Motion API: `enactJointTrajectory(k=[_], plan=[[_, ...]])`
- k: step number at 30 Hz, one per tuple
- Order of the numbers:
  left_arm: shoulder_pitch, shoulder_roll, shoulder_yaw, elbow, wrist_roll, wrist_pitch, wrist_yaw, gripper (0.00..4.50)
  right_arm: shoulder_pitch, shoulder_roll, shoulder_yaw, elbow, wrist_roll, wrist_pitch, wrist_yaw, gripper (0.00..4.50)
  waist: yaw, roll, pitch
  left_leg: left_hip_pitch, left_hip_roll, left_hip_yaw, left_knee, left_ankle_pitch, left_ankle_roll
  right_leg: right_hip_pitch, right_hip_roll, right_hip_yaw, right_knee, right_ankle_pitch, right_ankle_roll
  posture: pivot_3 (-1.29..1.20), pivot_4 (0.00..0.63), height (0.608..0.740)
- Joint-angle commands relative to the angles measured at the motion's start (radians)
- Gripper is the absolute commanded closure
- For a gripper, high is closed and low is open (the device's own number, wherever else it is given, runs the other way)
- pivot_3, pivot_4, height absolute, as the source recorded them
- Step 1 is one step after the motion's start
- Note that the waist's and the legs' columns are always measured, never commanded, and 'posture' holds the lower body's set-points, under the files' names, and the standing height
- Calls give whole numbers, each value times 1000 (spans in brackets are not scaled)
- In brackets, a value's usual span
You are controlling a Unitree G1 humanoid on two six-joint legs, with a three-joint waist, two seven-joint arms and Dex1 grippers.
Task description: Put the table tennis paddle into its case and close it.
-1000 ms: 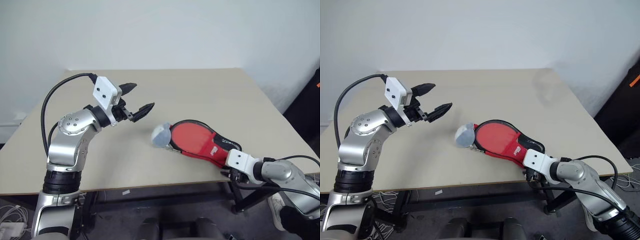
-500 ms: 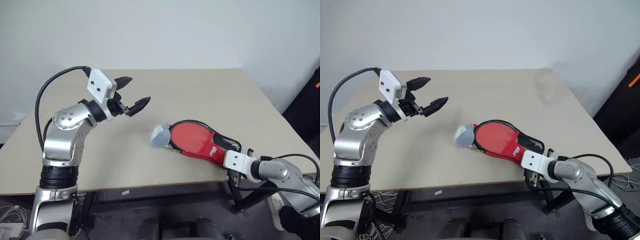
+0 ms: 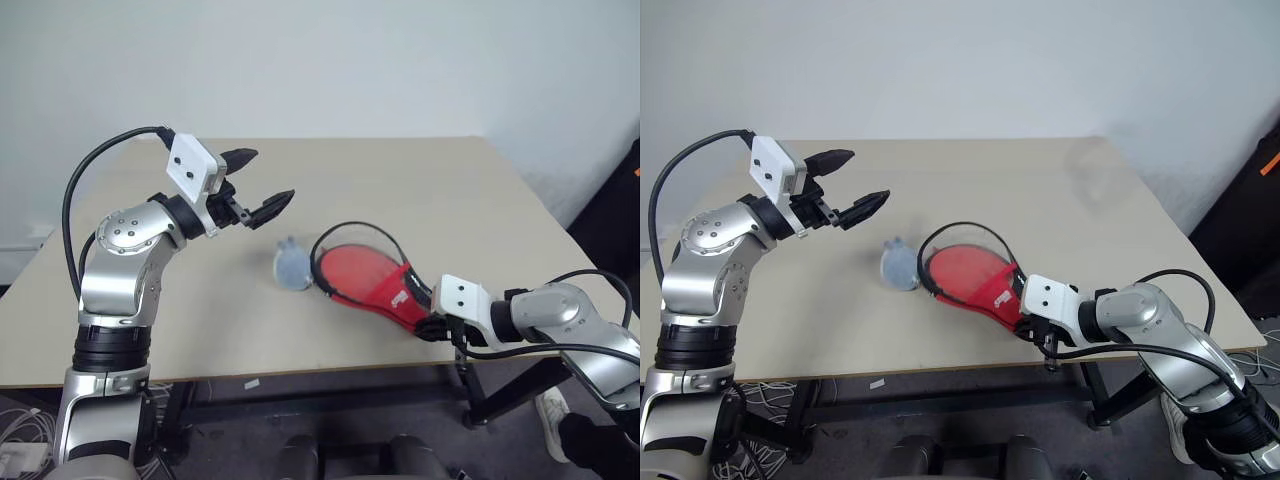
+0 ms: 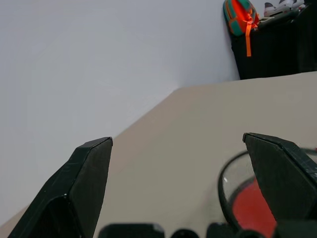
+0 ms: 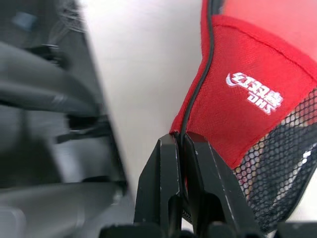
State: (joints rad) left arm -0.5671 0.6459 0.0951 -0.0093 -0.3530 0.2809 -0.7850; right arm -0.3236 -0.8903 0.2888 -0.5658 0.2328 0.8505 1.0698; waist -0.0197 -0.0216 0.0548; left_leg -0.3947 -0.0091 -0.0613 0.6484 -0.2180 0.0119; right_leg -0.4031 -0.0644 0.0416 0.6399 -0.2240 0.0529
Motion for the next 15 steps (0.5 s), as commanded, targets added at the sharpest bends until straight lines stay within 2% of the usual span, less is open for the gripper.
enactJointTrajectory(k=[1, 7, 14, 15], plan=[[-22, 10, 25, -29, 0, -21, 0, 0, -44, -22, -12, -59, 69, 33, 47, 4466, 0, 0, 0, 0, 0, 0, 0, 0, 0, 0, 0, 0, 0, 0, 0, 0, 0, 740], [-8, 11, 32, -47, -2, -14, 9, 0, -87, 7, 47, -49, 92, 112, 19, 4466, -1, 0, 0, 0, 0, 0, 0, 0, 0, 0, 0, 0, 0, 0, 0, 0, 0, 740], [5, 13, 36, -63, -3, -4, 16, 0, -108, 49, 132, -6, 40, 122, -62, 4466, 0, 0, 0, 0, 1, 0, 0, 0, 0, -1, 0, 0, 0, 0, 0, 0, 0, 740], [4, 13, 35, -62, -2, -4, 17, 0, -108, 53, 139, 1, 34, 118, -71, 4220, 0, 0, 0, 0, 0, 0, 0, 0, 0, -1, 0, 0, 0, 0, 0, 0, 0, 740]])
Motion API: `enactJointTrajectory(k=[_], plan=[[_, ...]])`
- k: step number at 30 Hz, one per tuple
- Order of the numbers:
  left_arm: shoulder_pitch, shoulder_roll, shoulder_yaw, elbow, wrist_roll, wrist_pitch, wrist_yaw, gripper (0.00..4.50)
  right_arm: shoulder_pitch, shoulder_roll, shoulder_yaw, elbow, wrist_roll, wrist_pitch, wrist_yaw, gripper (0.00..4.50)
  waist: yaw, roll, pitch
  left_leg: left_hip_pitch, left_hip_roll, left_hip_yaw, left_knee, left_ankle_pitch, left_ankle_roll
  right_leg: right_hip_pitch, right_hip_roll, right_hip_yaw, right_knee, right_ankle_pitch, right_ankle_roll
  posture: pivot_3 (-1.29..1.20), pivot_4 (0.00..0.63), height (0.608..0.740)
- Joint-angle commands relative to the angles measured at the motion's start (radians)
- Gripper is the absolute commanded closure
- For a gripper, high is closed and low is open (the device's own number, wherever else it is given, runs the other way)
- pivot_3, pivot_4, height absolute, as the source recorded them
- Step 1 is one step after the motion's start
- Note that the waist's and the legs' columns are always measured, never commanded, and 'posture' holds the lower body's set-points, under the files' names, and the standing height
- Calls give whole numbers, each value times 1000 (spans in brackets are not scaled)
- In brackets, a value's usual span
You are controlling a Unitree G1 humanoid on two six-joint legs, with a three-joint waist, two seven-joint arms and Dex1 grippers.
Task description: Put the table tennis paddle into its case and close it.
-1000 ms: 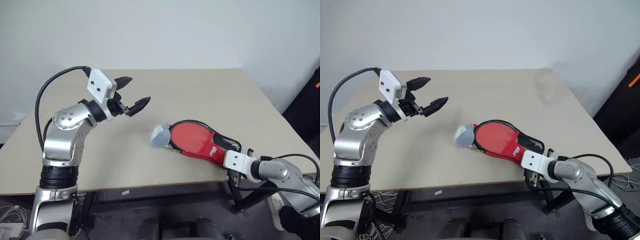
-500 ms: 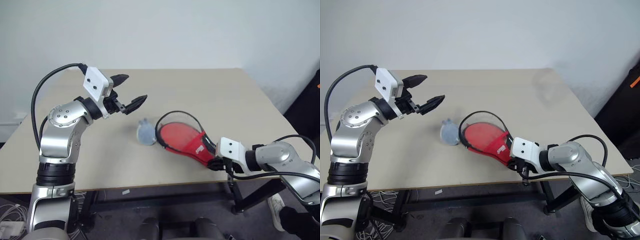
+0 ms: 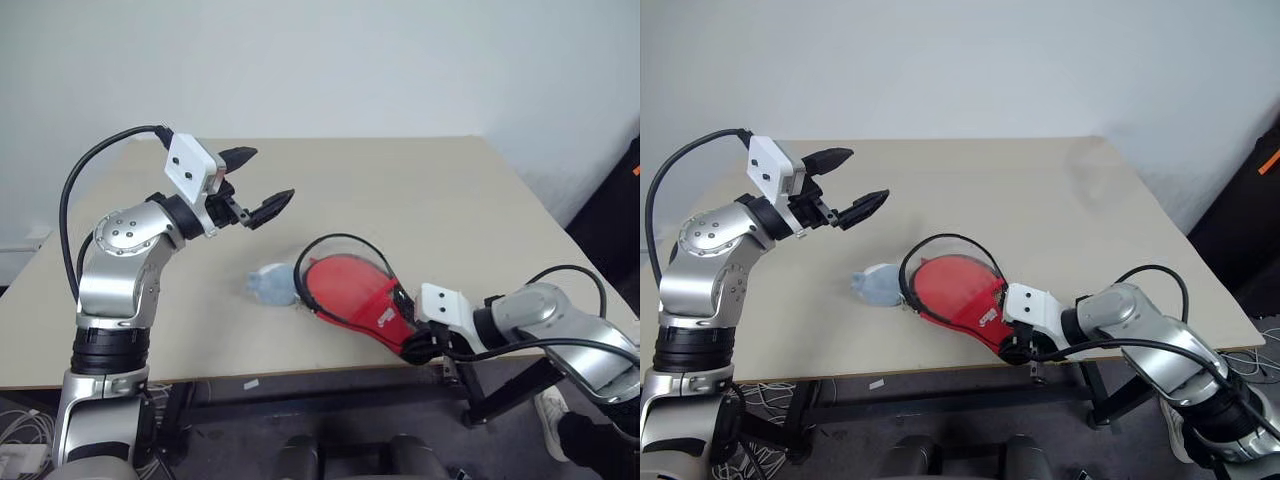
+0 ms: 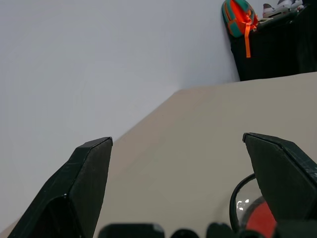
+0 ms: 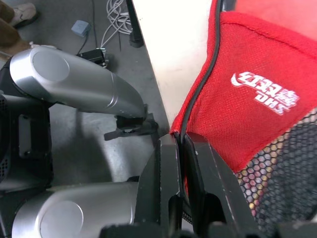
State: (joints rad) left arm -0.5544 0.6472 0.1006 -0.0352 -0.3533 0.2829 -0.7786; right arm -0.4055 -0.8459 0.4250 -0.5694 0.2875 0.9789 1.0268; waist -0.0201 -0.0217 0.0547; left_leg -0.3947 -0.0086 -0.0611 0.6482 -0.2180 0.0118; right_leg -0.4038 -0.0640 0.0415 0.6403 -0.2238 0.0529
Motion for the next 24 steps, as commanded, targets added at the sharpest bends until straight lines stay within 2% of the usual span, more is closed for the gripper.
enactJointTrajectory(k=[1, 4, 10, 14, 20, 24], plan=[[-10, 11, 28, -36, -1, -5, 10, 0, -26, 14, 9, 10, -24, -11, -37, 3934, 0, 0, 0, 0, 0, 0, 0, 0, 0, 0, 0, 0, 0, 0, 0, 0, 0, 740], [-13, 9, 23, -34, -1, 0, 9, 0, -34, 39, 9, 19, -15, 8, -62, 3096, 0, 0, 0, 0, 0, 0, 0, 0, 0, 0, 0, 0, 0, 0, 0, 0, 0, 740], [-11, 4, 6, -52, -22, 44, -11, 0, -82, 71, -94, 2, 102, 76, -45, 995, 0, 0, 0, 0, 0, 0, 0, 0, 0, 0, 0, 0, 0, 0, 0, 0, 0, 740], [1, 0, -7, -81, -53, 122, -24, 0, -146, 76, -180, 59, 161, 84, -33, 995, 0, 0, 0, 0, 0, -1, 0, 0, 0, 0, 0, 0, 0, 0, 0, 0, 0, 740], [52, -25, -27, -155, -69, 170, -24, 0, -151, 52, -172, 239, 77, 22, -97, 995, 0, 0, 0, 0, -1, 0, 0, 0, 0, 1, 0, 0, 0, 0, 0, 0, 0, 740], [59, -29, -27, -166, -70, 181, -23, 0, -116, 39, -167, 278, 55, -19, -96, 995, 0, 0, 0, -1, -1, 0, 0, 0, 0, 0, 0, 0, 0, 0, 0, 0, 0, 740]])
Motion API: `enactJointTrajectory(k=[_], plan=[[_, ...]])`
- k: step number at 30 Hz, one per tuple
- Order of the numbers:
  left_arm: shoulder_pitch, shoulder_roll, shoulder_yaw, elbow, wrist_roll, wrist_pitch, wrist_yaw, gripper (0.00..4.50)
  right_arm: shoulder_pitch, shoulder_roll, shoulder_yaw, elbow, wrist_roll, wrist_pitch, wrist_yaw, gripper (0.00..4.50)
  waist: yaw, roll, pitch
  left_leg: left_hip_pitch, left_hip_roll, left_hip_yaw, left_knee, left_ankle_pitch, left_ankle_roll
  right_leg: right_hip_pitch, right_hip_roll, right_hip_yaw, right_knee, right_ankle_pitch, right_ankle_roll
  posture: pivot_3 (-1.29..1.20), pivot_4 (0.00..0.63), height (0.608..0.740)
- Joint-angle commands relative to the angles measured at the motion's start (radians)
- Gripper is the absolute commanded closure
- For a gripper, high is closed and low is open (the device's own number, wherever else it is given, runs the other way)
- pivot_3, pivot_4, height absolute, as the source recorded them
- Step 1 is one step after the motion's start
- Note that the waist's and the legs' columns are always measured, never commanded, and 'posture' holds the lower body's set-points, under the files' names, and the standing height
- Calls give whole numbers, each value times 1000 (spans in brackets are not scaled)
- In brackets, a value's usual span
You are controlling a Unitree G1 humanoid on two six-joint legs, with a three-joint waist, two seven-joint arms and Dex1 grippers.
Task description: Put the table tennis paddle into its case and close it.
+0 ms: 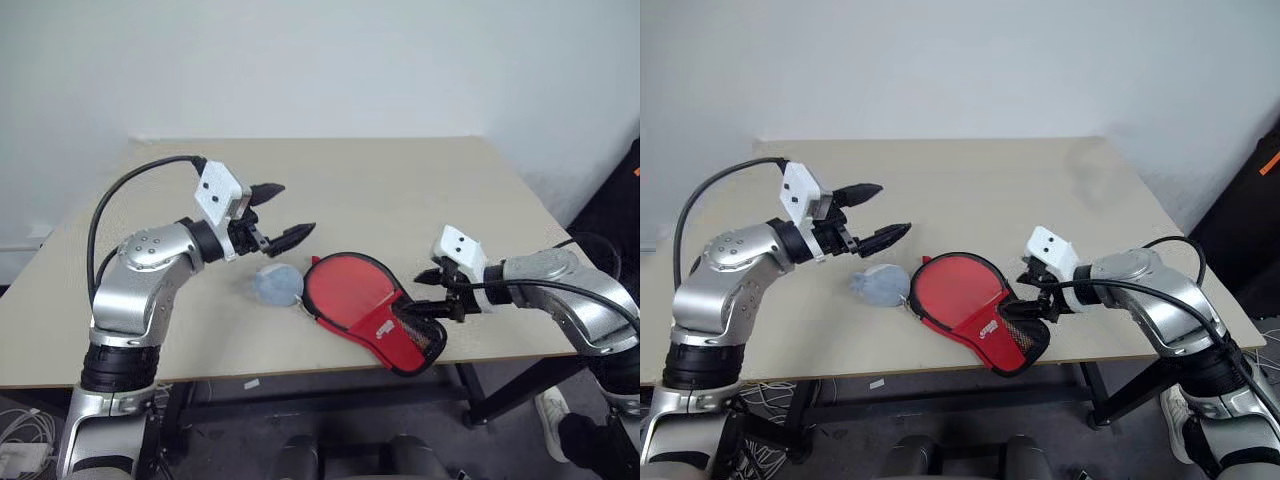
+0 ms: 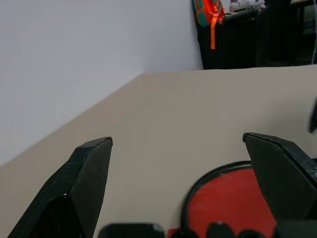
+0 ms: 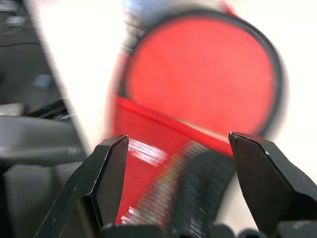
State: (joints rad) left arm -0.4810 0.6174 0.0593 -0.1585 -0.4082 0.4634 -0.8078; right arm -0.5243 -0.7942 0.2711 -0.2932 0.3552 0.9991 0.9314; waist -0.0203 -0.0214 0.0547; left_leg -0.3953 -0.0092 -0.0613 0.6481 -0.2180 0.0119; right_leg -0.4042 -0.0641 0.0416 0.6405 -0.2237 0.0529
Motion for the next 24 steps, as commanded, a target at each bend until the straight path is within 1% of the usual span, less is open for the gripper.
enactJointTrajectory(k=[1, 8, 12, 15, 18, 21, 24], plan=[[-15, 0, 14, -43, -16, 4, 6, 0, 15, -13, -13, 12, -19, -49, -5, 995, 0, 0, 0, 0, 0, 0, 0, 0, 0, 0, 0, 0, 0, 0, 0, 0, 0, 740], [16, -13, 1, -70, -45, 65, -2, 0, 37, -4, -19, 83, -50, -91, -28, 995, 0, 0, 0, 0, 0, 0, 0, 0, 0, 0, 0, 0, 0, 0, 0, 0, 0, 740], [72, -34, -29, -114, -39, 73, 5, 0, 39, 5, -17, 77, -53, -84, -37, 995, 0, 0, 0, 0, 0, 0, 0, 0, 0, 0, 0, 0, 0, 0, 0, 0, 0, 740], [99, -28, -33, -111, -17, 52, 10, 0, 29, 44, -35, 60, -40, -75, -70, 995, 0, 0, 0, 0, 0, 0, 0, 0, 0, 0, 0, 1, 0, 0, 0, 0, 0, 740], [110, -21, -12, -83, 3, 29, 24, 0, 11, 108, -51, 58, -45, -59, -136, 995, 0, 1, 0, 0, 1, 0, 0, 0, 0, 0, 1, 0, 0, 0, 0, 0, 0, 740], [114, -9, 20, -31, 27, -7, 40, 0, 5, 178, -40, 56, -69, -54, -215, 995, 0, 1, 0, 1, 0, 0, 0, 0, 0, 0, 1, 1, 0, 0, 0, 0, 0, 740], [116, 1, 49, 5, 30, -25, 46, 0, 2, 240, -24, 51, -79, -54, -264, 1594, 0, 1, 0, 0, 0, 0, 0, 0, 0, 0, 1, 1, 0, 0, 0, 0, 0, 740]])
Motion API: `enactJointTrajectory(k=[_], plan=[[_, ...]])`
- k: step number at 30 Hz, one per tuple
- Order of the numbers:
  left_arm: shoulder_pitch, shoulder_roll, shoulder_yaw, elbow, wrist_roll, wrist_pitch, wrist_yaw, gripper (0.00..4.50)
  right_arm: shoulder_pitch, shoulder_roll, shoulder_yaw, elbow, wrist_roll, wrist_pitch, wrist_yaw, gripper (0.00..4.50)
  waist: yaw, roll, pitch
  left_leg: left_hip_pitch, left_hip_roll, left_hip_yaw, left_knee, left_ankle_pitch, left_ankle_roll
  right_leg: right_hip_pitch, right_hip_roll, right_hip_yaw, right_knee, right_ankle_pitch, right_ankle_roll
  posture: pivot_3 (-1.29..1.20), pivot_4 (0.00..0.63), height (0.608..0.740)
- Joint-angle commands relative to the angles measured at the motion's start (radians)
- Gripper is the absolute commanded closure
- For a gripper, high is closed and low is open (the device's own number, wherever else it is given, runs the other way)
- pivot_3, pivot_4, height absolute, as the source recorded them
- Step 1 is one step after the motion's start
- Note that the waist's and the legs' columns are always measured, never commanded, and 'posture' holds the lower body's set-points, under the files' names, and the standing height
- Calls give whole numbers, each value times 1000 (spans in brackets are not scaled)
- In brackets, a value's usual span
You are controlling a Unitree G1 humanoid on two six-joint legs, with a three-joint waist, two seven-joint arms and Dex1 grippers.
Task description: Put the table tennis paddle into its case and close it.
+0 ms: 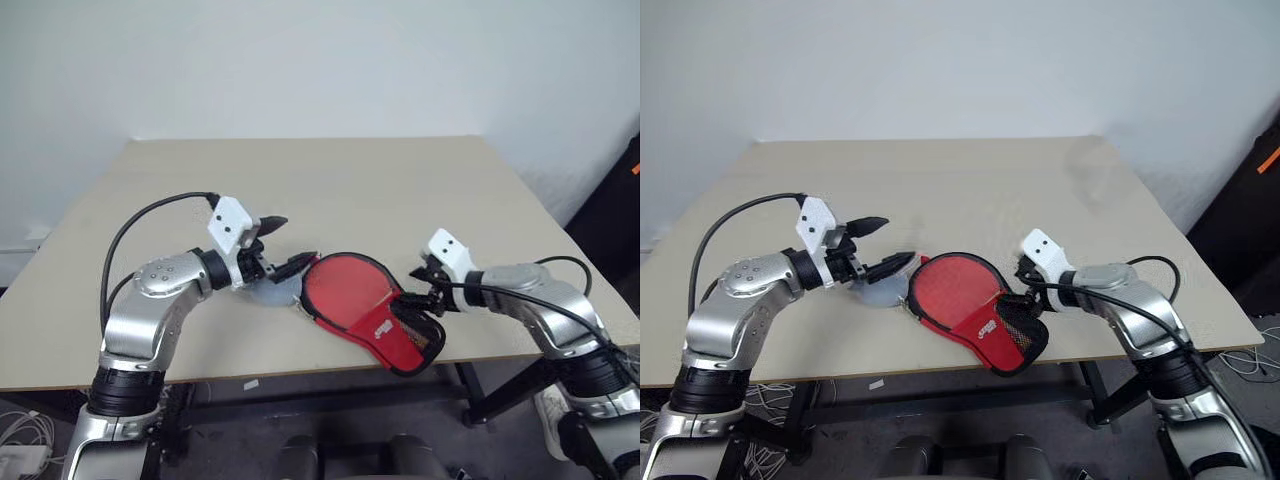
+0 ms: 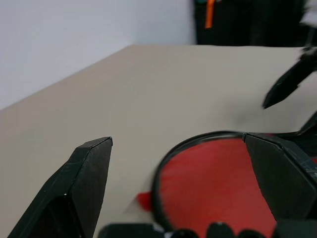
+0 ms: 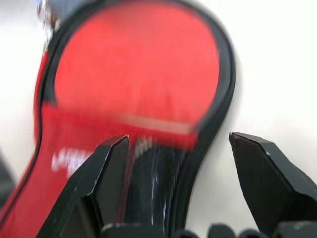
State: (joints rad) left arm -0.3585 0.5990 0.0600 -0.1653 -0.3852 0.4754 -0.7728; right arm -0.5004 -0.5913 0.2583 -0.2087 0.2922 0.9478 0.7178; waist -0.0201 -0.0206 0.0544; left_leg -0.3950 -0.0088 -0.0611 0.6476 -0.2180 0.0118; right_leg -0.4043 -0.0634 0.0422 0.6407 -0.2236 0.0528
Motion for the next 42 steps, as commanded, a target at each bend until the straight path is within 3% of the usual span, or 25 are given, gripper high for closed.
enactJointTrajectory(k=[1, 8, 21, 42], plan=[[-6, 23, 59, 25, 7, -41, 13, 0, -21, 57, -3, -37, -20, -5, -64, 1891, 0, 0, 0, 0, 0, 0, 0, 0, 0, 0, 0, 0, 0, 0, 0, 0, 0, 740], [28, 49, 110, 104, 21, -80, 17, 0, -19, 224, 55, 18, -75, -46, -178, 4437, -2, 0, 0, 0, 0, 0, -1, 0, 0, -1, 0, 0, 1, 0, 0, 0, 0, 740], [160, 23, 139, 108, -42, -11, 7, 0, -22, 360, 149, 225, -198, -202, -230, 4476, -3, 1, 0, 1, 0, 0, -2, 0, 0, -2, 0, 0, 1, 3, -4, 0, 0, 740], [158, -157, 77, 242, -19, -14, 69, 0, 4, 400, 181, 247, -242, -196, -223, 4476, -3, 4, -5, 2, 0, 0, -2, 0, 0, 0, 0, 0, 1, 2, -4, 0, 0, 740]])
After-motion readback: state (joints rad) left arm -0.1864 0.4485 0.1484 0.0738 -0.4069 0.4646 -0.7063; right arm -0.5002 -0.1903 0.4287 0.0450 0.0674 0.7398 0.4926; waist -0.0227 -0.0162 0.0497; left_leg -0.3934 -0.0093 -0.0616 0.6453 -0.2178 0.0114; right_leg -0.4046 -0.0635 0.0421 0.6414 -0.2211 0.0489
